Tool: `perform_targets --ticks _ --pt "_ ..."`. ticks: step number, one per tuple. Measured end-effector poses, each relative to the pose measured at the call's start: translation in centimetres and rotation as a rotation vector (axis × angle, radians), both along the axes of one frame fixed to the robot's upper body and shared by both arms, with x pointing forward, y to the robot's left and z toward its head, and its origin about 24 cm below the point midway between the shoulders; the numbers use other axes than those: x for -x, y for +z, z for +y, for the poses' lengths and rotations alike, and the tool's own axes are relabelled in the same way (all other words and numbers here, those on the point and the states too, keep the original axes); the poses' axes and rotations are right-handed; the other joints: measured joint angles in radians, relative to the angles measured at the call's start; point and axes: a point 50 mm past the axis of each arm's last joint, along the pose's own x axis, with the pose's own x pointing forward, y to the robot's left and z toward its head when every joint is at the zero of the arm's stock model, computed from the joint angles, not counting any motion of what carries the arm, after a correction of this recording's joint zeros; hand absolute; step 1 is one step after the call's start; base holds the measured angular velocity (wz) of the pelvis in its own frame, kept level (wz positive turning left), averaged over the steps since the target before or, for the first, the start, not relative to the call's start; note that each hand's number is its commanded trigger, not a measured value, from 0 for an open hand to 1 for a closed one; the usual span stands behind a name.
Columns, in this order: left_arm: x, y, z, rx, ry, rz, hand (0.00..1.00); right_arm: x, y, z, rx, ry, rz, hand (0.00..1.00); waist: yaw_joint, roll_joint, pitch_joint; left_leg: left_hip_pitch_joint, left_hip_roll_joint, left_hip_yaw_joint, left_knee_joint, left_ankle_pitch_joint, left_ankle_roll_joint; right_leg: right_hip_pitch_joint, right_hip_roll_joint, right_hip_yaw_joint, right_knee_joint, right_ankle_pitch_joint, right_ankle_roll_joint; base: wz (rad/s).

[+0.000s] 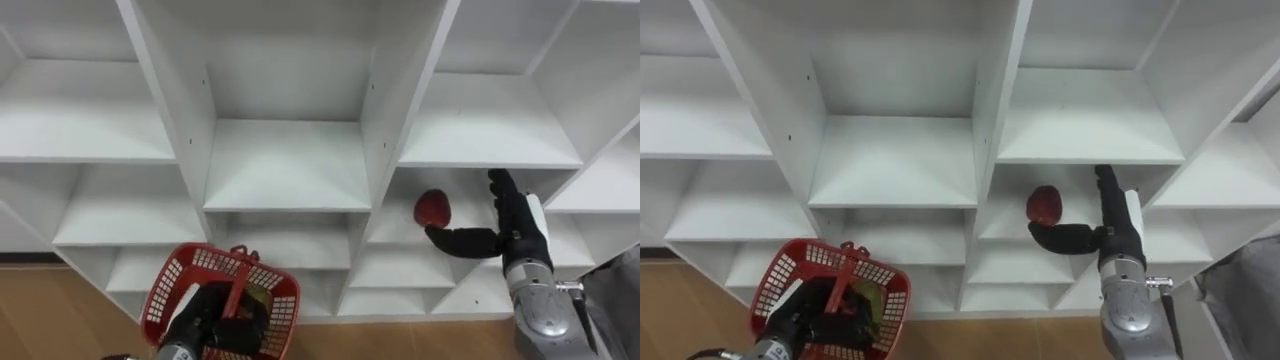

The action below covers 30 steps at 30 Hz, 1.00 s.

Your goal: Collect fruits from the closet

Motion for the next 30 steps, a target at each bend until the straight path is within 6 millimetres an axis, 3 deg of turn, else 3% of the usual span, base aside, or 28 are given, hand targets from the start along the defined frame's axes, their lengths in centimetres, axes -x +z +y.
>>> perform_targets --ticks 6,12,30 --pt "0.4 -0.1 0.3 -0.006 -0.001 0.013 1.0 -1.0 0.5 -0.6 0.017 -0.002 -0.002 0.0 0.008 0.001 -0.0002 -0.05 -0.001 -0.01 0.029 0.0 0.001 -0.046 -0.013 -0.043 0.031 -0.004 -0.004 0.07" --pt "0.3 -0.2 0.4 -0.007 -0.001 0.019 1.0 -1.9 0.7 -1.5 0.079 -0.004 0.008 0.0 0.028 0.002 -0.0006 -0.082 -0.001 -0.023 0.045 0.001 0.0 -0.069 -0.017 -0.046 0.039 -0.003 -0.006 0.05" --pt "-0.2 -1.0 0.4 -0.02 0.014 0.066 1.0 -4.3 1.7 -1.8 0.1 -0.02 0.0 0.0 0.054 0.005 0.0026 -0.208 -0.004 -0.031 0.078 0.005 0.005 -0.193 -0.031 -0.078 0.082 -0.003 -0.006 0.01"
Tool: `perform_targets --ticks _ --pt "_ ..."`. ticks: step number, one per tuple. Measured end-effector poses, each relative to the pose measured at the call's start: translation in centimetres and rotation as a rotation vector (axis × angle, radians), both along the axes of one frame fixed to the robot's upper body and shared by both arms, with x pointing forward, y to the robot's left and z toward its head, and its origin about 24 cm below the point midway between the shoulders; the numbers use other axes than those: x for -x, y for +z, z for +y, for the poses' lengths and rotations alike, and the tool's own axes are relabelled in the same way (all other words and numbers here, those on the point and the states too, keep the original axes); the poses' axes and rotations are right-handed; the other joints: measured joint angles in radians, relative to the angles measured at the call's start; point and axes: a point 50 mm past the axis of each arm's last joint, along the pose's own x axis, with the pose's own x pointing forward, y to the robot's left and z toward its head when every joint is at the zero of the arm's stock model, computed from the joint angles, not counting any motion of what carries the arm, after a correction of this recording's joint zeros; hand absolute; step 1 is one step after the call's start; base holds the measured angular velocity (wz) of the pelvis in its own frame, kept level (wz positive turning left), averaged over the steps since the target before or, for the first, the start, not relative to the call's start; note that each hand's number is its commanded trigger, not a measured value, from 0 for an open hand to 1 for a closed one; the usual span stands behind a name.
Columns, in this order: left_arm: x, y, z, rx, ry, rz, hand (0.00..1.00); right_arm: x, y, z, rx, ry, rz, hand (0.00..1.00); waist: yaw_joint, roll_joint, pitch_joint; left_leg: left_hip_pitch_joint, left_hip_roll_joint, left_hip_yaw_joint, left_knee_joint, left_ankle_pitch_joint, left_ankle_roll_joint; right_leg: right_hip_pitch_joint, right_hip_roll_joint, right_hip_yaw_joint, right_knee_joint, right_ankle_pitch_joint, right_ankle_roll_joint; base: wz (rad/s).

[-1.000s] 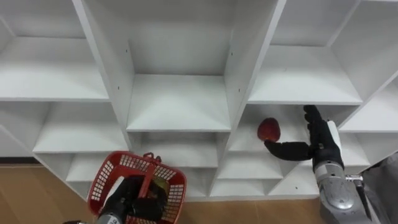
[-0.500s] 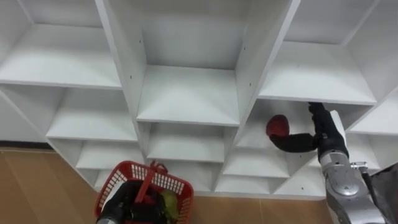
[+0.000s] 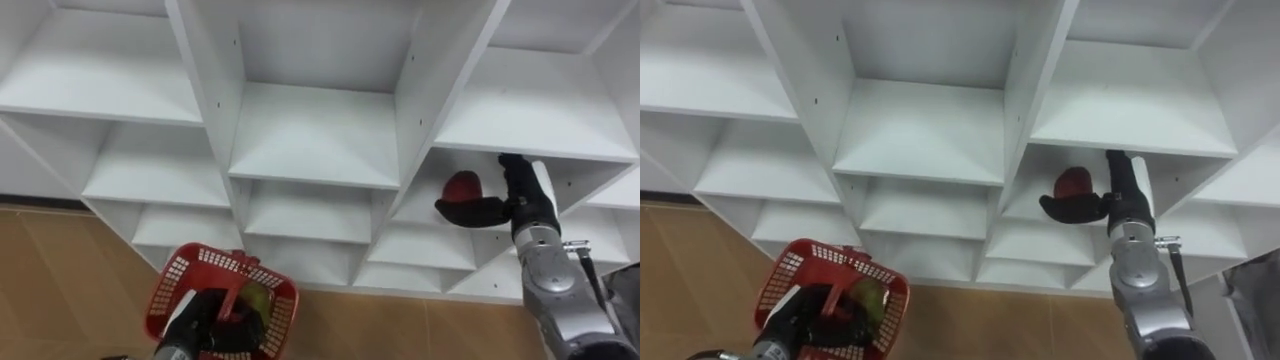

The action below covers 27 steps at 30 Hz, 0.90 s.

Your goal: Collect fruits from the closet

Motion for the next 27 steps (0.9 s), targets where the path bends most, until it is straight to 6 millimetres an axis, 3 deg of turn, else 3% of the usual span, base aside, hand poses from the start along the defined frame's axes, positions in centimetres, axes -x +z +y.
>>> perform_targets --ticks 3,7,10,18,27 --pt "0.0 0.0 0.0 0.0 0.003 0.0 1.0 -0.2 0.0 -0.1 0.003 -0.006 0.005 0.0 0.0 0.0 0.0004 -0.01 0.0 0.0 0.0 0.001 0.001 -0.009 -0.001 -0.001 0.0 0.0 0.0 0.0" --pt "-0.1 0.0 -0.1 -0.003 -0.003 -0.002 1.0 -0.5 -0.3 -0.4 0.032 -0.015 0.032 0.0 0.0 -0.003 0.005 -0.013 -0.002 0.002 -0.002 0.001 0.002 -0.01 -0.003 -0.001 -0.001 0.0 0.0 0.0" --pt "-0.3 0.0 -0.3 -0.002 -0.008 -0.003 1.0 -0.6 -0.2 -0.4 0.043 -0.018 0.027 0.0 0.0 -0.002 0.0137 -0.015 -0.003 0.001 -0.001 0.001 0.002 -0.012 -0.003 0.003 0.0 0.0 0.0 0.0" --pt "-0.7 -0.3 -0.7 -0.003 -0.013 0.012 1.0 -0.8 -0.2 -0.6 0.053 -0.033 0.034 0.0 0.001 0.008 0.0204 -0.072 -0.004 0.004 0.013 0.004 0.005 -0.079 -0.007 0.009 0.027 0.0 0.0 -0.01" --pt "-1.3 -0.3 -0.7 -0.004 -0.014 0.024 1.0 -0.6 -0.5 -0.9 0.062 -0.059 0.047 0.0 0.003 0.016 0.018 -0.092 -0.006 0.003 0.013 0.006 0.006 -0.101 -0.009 0.009 0.033 0.0 0.0 0.0"
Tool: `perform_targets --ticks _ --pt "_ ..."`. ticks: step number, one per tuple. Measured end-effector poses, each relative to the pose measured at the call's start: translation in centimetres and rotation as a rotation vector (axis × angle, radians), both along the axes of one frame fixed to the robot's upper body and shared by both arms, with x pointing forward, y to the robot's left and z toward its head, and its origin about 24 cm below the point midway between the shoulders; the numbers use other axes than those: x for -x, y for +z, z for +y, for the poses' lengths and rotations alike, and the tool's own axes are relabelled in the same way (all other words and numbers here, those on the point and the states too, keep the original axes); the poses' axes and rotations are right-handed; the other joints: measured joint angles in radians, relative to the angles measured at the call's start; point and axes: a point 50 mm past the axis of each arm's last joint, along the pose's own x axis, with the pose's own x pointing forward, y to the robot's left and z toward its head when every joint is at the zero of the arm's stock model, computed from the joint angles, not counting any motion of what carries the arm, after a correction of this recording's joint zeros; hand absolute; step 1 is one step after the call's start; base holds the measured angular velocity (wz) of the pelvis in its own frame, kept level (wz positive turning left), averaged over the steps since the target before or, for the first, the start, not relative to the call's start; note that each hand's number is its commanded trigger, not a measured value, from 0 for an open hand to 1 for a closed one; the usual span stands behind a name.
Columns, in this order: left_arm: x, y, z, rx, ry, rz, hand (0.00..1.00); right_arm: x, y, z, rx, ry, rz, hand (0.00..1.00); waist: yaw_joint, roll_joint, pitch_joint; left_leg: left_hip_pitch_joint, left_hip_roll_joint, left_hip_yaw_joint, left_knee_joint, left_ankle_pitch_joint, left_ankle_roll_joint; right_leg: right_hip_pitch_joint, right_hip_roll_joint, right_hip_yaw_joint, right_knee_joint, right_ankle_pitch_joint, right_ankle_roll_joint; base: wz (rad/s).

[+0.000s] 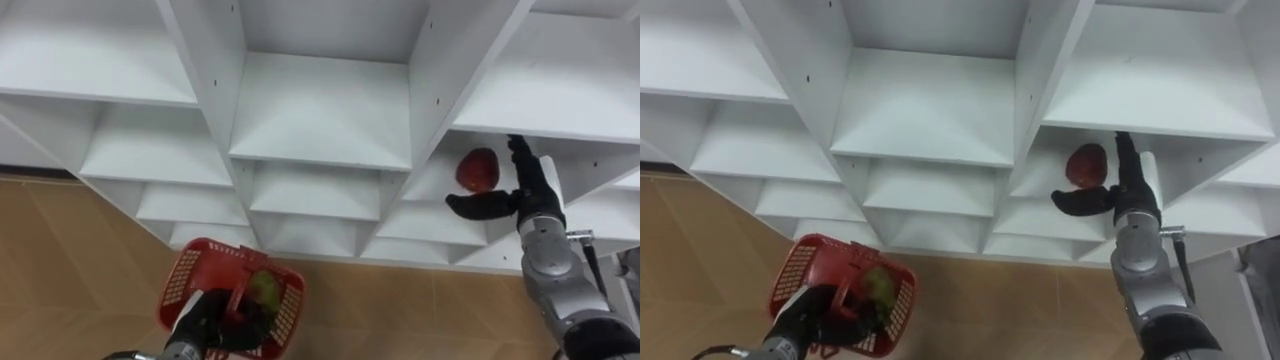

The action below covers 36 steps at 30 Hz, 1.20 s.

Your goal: Collect fruits from the closet

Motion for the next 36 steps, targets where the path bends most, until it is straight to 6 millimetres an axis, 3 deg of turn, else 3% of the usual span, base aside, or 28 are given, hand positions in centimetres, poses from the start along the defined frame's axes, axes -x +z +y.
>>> perform_targets --ticks 5,19,36 --pt "0.0 -0.1 -0.1 0.006 0.008 0.01 1.0 0.2 -0.4 -0.2 0.004 -0.013 0.026 0.0 -0.001 0.014 -0.0043 -0.024 -0.003 0.0 0.009 0.002 0.003 -0.027 -0.006 -0.003 0.015 0.0 0.0 0.0" --pt "0.2 -0.6 -0.5 0.012 -0.002 0.047 1.0 0.4 -0.8 -0.5 0.008 -0.027 0.053 0.0 0.001 0.023 -0.0049 -0.038 -0.005 0.001 0.024 0.005 0.006 -0.043 -0.012 -0.003 0.039 -0.001 -0.001 0.0" --pt "-0.3 -0.5 -1.3 0.031 -0.014 0.035 1.0 -1.9 1.6 -0.1 0.042 -0.031 -0.044 0.0 0.019 0.02 -0.0025 -0.092 -0.009 0.025 0.035 0.015 0.012 -0.117 -0.022 0.018 0.072 -0.002 -0.002 -0.02"
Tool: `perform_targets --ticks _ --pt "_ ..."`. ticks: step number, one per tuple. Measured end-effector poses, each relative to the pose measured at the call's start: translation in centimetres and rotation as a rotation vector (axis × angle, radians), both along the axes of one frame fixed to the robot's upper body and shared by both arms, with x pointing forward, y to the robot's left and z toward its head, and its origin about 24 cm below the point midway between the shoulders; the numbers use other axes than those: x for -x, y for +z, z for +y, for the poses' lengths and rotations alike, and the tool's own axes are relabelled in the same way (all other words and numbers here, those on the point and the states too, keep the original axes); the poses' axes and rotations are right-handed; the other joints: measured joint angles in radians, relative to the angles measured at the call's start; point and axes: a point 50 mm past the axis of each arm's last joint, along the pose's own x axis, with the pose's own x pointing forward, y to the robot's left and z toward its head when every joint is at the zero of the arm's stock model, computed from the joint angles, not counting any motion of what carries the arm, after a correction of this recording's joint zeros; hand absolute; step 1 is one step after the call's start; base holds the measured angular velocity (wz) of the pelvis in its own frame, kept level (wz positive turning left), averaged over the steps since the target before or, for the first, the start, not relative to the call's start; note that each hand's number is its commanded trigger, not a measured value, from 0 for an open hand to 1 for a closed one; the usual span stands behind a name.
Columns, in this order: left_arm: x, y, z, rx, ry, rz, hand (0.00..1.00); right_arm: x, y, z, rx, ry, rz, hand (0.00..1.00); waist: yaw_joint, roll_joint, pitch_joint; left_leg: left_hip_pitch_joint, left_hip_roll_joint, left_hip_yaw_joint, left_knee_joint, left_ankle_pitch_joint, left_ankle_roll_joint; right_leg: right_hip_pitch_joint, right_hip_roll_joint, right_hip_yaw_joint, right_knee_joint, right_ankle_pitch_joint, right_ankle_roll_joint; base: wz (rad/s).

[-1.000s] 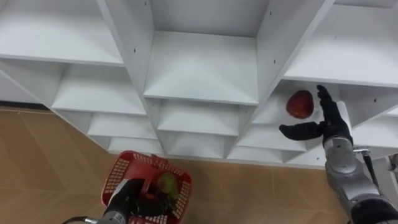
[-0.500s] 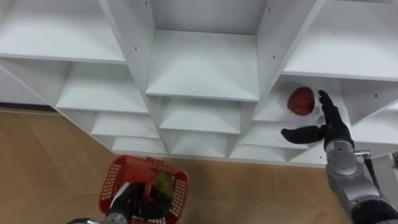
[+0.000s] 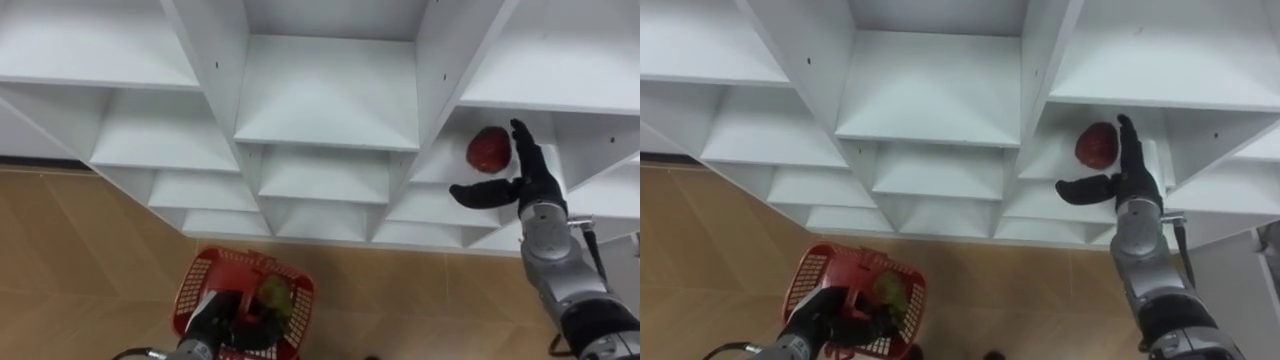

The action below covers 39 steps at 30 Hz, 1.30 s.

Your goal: Collect fruits from the closet

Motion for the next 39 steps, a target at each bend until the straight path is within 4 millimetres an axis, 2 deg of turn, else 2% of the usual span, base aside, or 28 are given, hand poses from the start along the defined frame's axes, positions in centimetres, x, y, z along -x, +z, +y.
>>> perform_targets --ticks 14,23,39 --pt "-0.6 0.1 -0.3 0.0 -0.013 -0.007 1.0 -0.9 1.8 0.4 0.011 -0.049 -0.115 0.0 0.003 -0.015 0.0097 -0.008 -0.001 0.003 0.005 0.001 0.0 -0.016 -0.002 0.006 0.015 -0.006 -0.001 -0.01" --pt "-1.1 0.5 -0.6 0.008 -0.015 -0.029 1.0 -1.2 2.8 1.0 0.049 -0.038 -0.169 0.0 0.002 -0.015 0.0088 -0.016 0.0 0.002 0.009 0.001 0.0 -0.021 -0.001 0.007 0.016 -0.007 -0.001 0.0" --pt "-0.9 0.3 -1.1 0.021 -0.035 -0.02 1.0 -1.2 2.7 1.1 0.046 -0.035 -0.163 0.0 0.003 -0.02 0.0077 -0.032 0.0 0.005 0.02 0.001 -0.001 -0.042 -0.003 0.011 0.032 -0.007 -0.002 0.0"
